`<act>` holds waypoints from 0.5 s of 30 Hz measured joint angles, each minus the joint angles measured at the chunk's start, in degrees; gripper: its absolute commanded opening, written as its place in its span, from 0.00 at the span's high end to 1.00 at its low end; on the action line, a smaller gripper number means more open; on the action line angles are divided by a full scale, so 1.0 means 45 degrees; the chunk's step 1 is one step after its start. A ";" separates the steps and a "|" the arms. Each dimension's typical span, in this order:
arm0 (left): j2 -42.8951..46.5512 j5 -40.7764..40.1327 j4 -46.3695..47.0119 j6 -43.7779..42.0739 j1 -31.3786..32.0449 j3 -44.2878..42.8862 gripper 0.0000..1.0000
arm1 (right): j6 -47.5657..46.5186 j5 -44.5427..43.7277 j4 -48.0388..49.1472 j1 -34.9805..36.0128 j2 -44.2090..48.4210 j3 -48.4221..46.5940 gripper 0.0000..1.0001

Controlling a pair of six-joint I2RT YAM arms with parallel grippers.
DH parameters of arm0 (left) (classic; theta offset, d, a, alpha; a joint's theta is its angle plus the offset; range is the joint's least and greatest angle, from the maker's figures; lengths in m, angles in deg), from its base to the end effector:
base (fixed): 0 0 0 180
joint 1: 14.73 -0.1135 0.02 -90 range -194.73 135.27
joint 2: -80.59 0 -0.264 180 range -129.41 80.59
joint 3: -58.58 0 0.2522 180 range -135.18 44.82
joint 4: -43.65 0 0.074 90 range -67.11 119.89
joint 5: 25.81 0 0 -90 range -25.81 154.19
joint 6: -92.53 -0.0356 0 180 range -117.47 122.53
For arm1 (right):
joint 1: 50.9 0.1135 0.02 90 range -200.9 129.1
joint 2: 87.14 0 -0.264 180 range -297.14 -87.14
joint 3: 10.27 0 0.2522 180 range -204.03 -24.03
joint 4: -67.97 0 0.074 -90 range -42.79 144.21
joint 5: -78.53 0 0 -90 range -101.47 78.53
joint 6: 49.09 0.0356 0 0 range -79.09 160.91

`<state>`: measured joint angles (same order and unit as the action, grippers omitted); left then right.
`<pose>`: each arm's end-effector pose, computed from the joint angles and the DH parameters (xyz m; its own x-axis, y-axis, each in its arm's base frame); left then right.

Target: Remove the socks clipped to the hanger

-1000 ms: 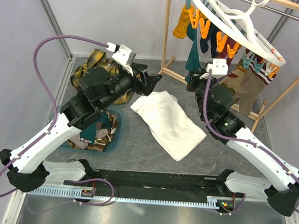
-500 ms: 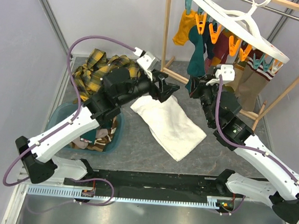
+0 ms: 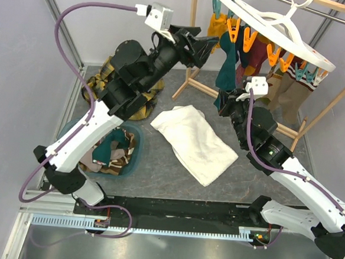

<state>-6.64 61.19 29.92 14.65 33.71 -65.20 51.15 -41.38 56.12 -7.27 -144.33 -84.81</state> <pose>0.2076 -0.2313 0.5699 0.1014 -0.4304 -0.8969 0.7533 0.6221 -0.2134 0.1730 0.1404 0.4206 0.0258 0.2375 -0.9710 -0.2474 0.9427 0.2240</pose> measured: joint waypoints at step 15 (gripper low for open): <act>-0.4041 -0.0034 0.0389 -0.0335 0.0000 -0.4099 0.30 | -0.0233 0.0627 -0.0058 0.0000 0.0005 0.0000 1.00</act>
<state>-24.82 61.03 31.67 13.14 33.71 -83.64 50.10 -38.56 55.86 -7.27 -144.31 -84.81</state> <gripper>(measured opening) 0.708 0.021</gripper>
